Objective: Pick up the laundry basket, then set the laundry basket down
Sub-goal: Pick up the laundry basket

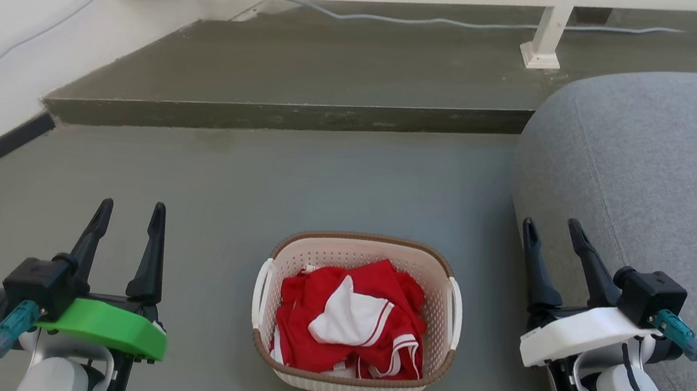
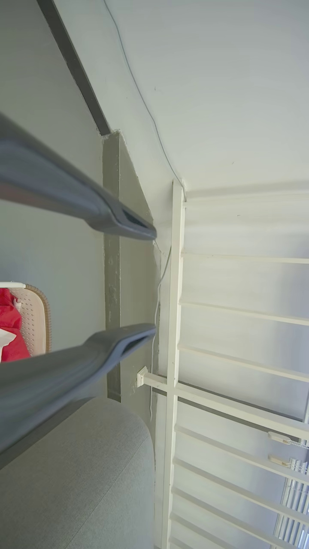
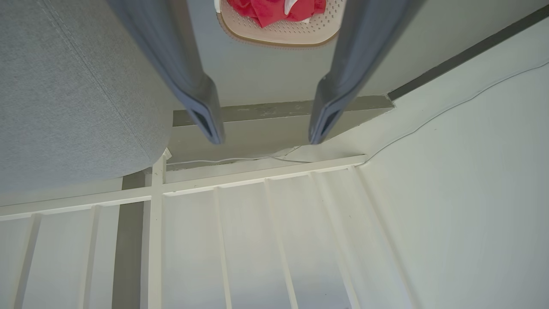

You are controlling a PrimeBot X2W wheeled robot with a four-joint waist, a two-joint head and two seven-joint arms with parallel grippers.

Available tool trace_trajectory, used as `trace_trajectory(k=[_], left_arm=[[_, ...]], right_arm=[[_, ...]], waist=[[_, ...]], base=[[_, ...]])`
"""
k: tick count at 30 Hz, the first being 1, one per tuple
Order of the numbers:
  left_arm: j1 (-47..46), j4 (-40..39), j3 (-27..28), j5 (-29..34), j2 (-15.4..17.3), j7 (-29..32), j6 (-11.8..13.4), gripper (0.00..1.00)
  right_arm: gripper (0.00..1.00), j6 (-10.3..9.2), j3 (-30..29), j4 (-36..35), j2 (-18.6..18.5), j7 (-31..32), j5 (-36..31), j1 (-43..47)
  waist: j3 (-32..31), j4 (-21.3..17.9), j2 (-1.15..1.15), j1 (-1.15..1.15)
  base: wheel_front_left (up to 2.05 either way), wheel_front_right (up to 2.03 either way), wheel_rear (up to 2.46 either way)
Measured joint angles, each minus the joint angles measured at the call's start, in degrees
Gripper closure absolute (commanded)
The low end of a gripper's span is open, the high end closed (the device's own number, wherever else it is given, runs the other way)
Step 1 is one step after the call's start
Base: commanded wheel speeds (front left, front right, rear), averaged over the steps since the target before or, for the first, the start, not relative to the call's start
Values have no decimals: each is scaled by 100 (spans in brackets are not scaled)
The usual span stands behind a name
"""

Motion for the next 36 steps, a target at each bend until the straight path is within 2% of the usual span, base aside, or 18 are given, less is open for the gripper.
trace_trajectory(k=[16, 17, 36], left_arm=[[-149, -109, -53, -154, 7, 0, -5, 0], [-155, -113, -53, -160, 18, 0, -5, 0], [-721, -177, -469, -533, 468, -16, -5, 0]], right_arm=[[0, 2, -23, -15, 35, 0, -56, -6], [0, -43, -23, -14, 37, -1, -57, -8], [0, -249, -89, 32, 67, -1, -105, -472]], waist=[[539, -144, 0, 0], [587, -152, 0, 0], [1662, -284, 0, 2]], base=[[0, 0, 0], [0, 0, 0], [0, 0, 0]])
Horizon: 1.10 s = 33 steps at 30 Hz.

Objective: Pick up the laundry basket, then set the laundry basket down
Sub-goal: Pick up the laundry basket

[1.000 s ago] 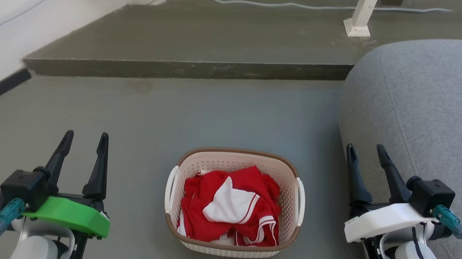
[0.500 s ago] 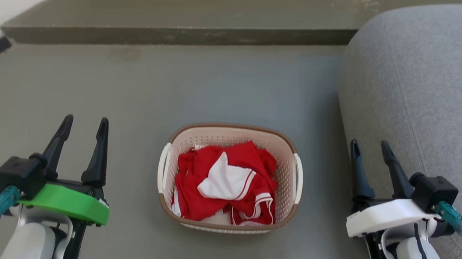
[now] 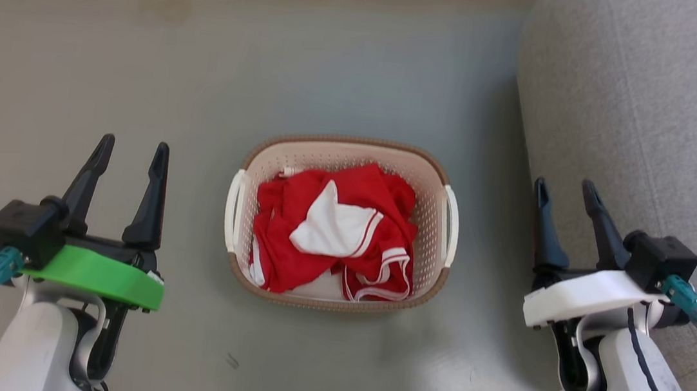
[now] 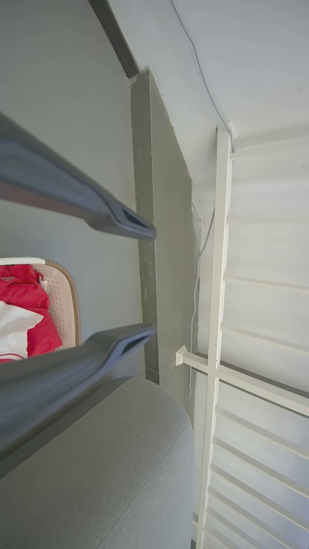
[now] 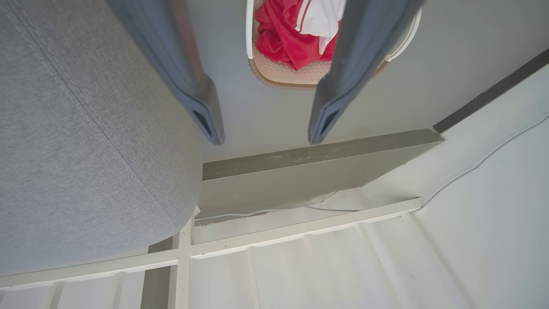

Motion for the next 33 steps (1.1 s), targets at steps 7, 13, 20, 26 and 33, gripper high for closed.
trace_trajectory(k=[7, 13, 20, 26, 33], left_arm=[[-327, 70, -238, -194, 200, -1, -1, 0], [-644, 215, -466, -399, 358, -1, -1, 0], [-1058, 412, -709, -638, 512, -1, -1, 0], [-1339, 778, -1167, -914, 638, 0, -1, 0], [-1873, 1224, -1522, -1236, 662, 96, -1, 0]], right_arm=[[0, -149, 24, 52, 8, -5, -34, -256], [0, -252, 63, 210, 11, -5, 165, -481], [0, -352, 108, 512, 9, -7, 412, -786], [0, -449, 202, 915, 7, -14, 475, -1129], [0, -505, 296, 1337, 5, -14, 612, -1561]], waist=[[501, -26, 0, 0], [951, -32, 0, 0], [1451, -29, 0, -1], [1850, -14, 0, -1], [2274, 14, 0, -1]], base=[[0, 0, 0], [0, 0, 0], [0, 0, 0], [0, 0, 0], [0, 0, 0]])
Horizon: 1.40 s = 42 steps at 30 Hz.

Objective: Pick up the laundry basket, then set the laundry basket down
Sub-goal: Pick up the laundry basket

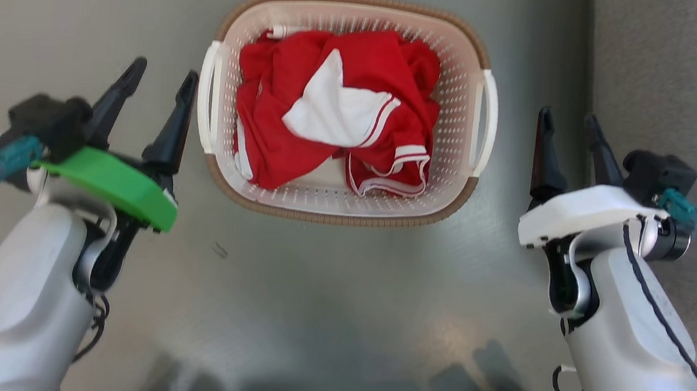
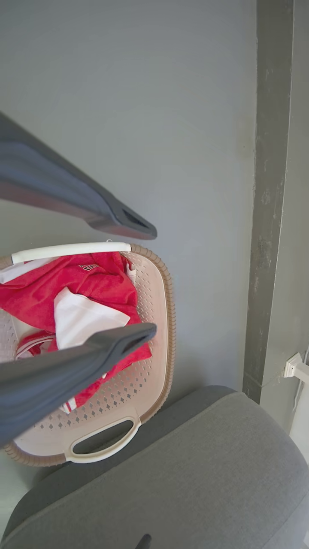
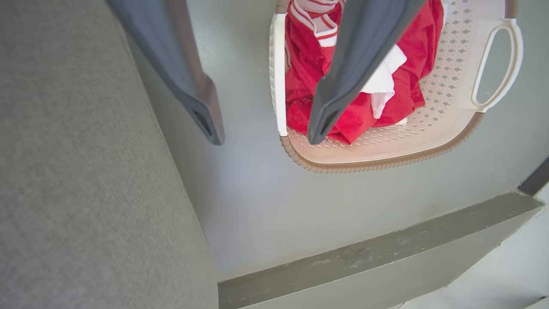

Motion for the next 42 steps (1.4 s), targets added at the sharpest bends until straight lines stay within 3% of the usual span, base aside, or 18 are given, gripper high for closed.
trace_trajectory(k=[24, 42], left_arm=[[-1660, 1370, -922, -564, 58, 581, 0, 0], [-2237, 2065, -1525, -894, -68, 867, 0, 0]], right_arm=[[0, -99, 804, 1094, -37, 0, 958, -1310], [0, -142, 1358, 1644, -47, 0, 1515, -1876]], waist=[[1248, 5, 0, 0], [1752, -16, 0, -1]], base=[[0, 0, 0], [0, 0, 0]])
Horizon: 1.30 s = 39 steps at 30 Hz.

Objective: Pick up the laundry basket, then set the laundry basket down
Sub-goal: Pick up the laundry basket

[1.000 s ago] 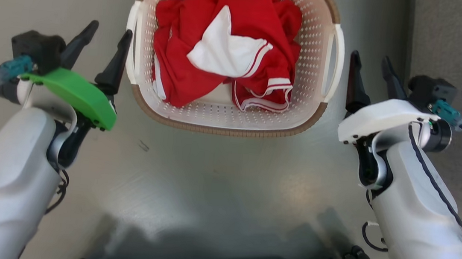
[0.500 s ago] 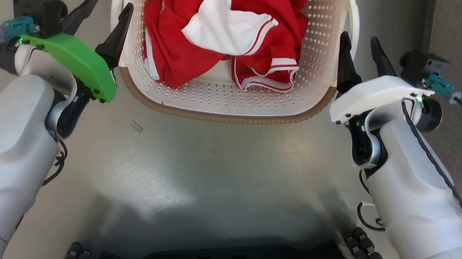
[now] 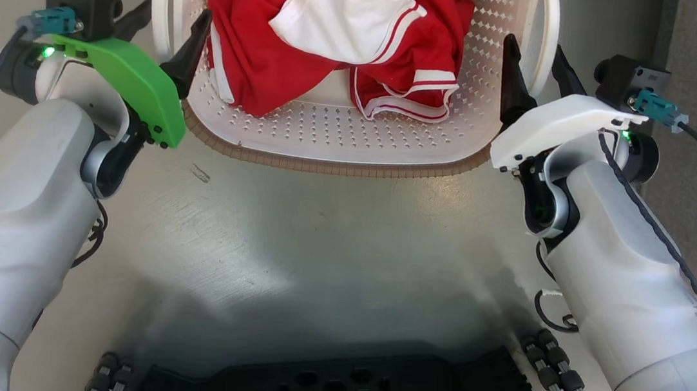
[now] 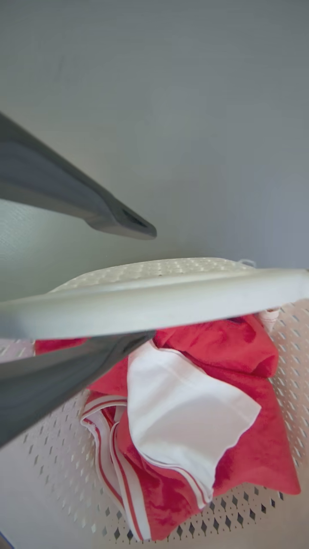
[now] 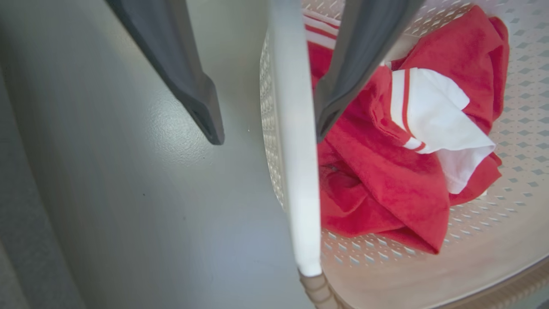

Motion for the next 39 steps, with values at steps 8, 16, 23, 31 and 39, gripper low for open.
trace_trajectory(k=[8, 16, 23, 31, 39], left_arm=[[-216, 160, -212, -103, -48, -3, 0, 0], [-321, 285, -400, -188, -86, -38, 0, 100], [-452, 387, -500, -378, -108, -138, 27, 100], [-489, 552, -687, -468, -121, -282, 29, 100], [-481, 746, -860, -601, -143, -410, 33, 100]], right_arm=[[0, -10, 245, 159, -1, 0, 268, -264], [100, -48, 449, 277, -8, -1, 348, -460], [100, -49, 511, 328, 19, -26, 509, -521], [100, -51, 578, 432, 22, -24, 516, -589], [100, -51, 721, 567, 43, -16, 516, -588]], waist=[[72, 45, 0, 0], [136, 87, 0, 0], [148, 96, 0, 0], [89, 105, 0, 0], [-170, 119, 0, 0]], base=[[0, 0, 0], [0, 0, 0], [0, 0, 0], [0, 0, 0], [0, 0, 0]])
